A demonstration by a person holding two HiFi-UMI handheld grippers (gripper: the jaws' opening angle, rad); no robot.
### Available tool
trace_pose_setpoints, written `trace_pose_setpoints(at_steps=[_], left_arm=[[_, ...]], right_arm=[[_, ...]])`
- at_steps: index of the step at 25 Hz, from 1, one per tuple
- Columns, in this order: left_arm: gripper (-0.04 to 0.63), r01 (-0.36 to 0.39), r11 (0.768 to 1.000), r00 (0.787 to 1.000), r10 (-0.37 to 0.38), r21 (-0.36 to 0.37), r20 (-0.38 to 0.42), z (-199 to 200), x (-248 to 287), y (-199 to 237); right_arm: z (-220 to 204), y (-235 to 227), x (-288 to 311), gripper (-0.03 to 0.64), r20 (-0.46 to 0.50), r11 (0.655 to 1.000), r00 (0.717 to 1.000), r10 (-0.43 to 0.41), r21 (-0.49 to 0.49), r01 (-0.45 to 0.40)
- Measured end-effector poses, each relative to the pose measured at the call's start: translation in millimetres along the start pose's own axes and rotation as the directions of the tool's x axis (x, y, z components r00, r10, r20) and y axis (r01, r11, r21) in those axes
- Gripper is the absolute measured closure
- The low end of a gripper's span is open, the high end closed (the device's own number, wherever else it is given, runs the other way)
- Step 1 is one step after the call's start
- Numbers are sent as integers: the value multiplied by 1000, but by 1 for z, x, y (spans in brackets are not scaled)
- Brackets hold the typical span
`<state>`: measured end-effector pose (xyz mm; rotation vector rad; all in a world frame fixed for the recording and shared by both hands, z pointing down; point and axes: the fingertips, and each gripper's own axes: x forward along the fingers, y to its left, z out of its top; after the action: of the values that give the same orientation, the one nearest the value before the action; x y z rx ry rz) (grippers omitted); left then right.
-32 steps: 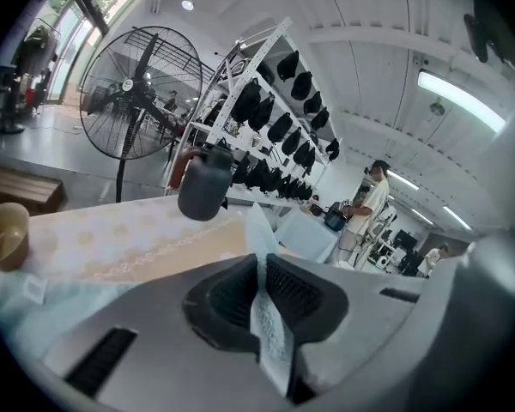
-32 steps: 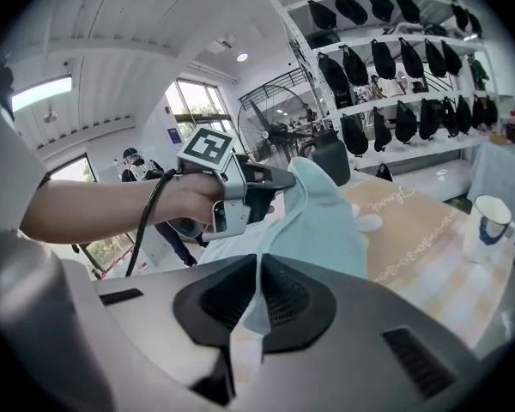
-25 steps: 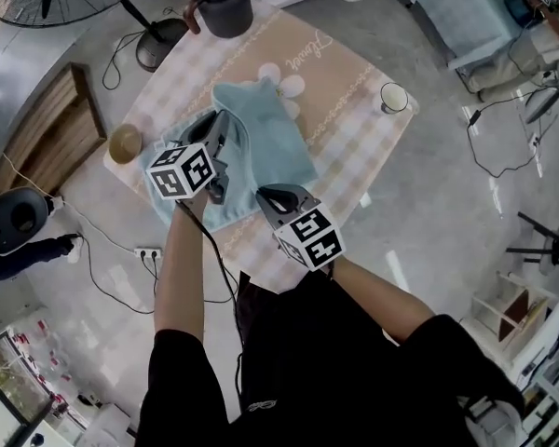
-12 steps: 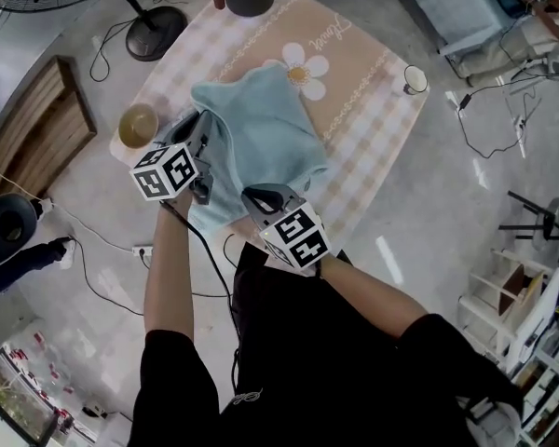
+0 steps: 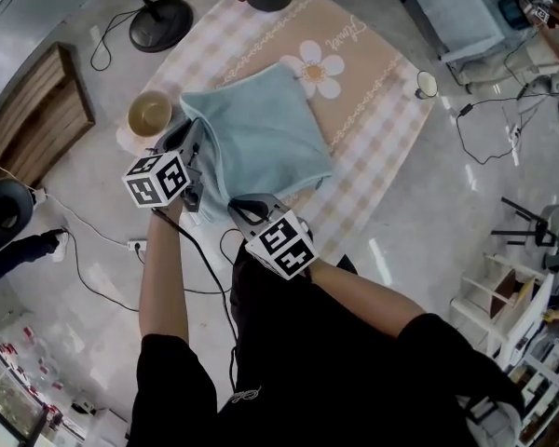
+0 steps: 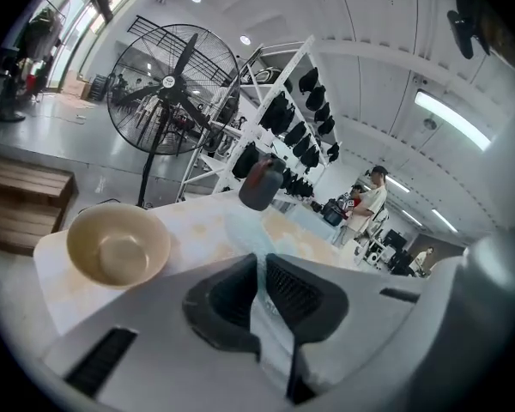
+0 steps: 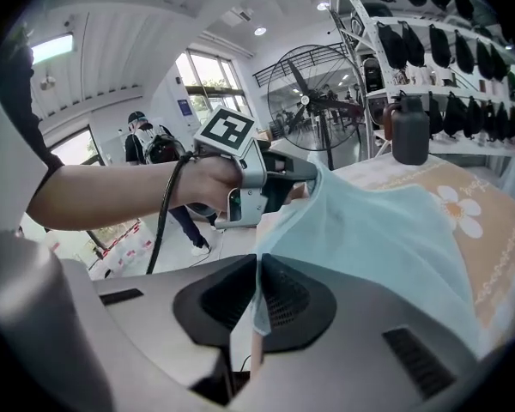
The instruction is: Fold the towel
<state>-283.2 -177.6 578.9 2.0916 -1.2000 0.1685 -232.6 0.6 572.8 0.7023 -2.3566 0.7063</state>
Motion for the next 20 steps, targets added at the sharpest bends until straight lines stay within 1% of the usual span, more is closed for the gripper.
trace_pose_setpoints(at_steps=[3, 7, 14, 20], left_arm=[[560, -10, 1000, 1000, 10, -1, -16, -9, -8, 9], [560, -31, 999, 999, 30, -31, -27, -22, -17, 23], [560, -24, 996, 999, 20, -82, -46, -31, -17, 39], [560, -36, 997, 997, 31, -64, -66, -35, -20, 48]], right_arm=[[-2, 13, 7, 597, -21, 1000, 999, 26, -13, -27], [-5, 21, 13, 597, -43, 999, 998, 44, -17, -45], [-13, 22, 23, 597, -75, 999, 996, 52, -10, -53], [-18, 27, 33, 597, -92, 997, 993, 73, -4, -74]])
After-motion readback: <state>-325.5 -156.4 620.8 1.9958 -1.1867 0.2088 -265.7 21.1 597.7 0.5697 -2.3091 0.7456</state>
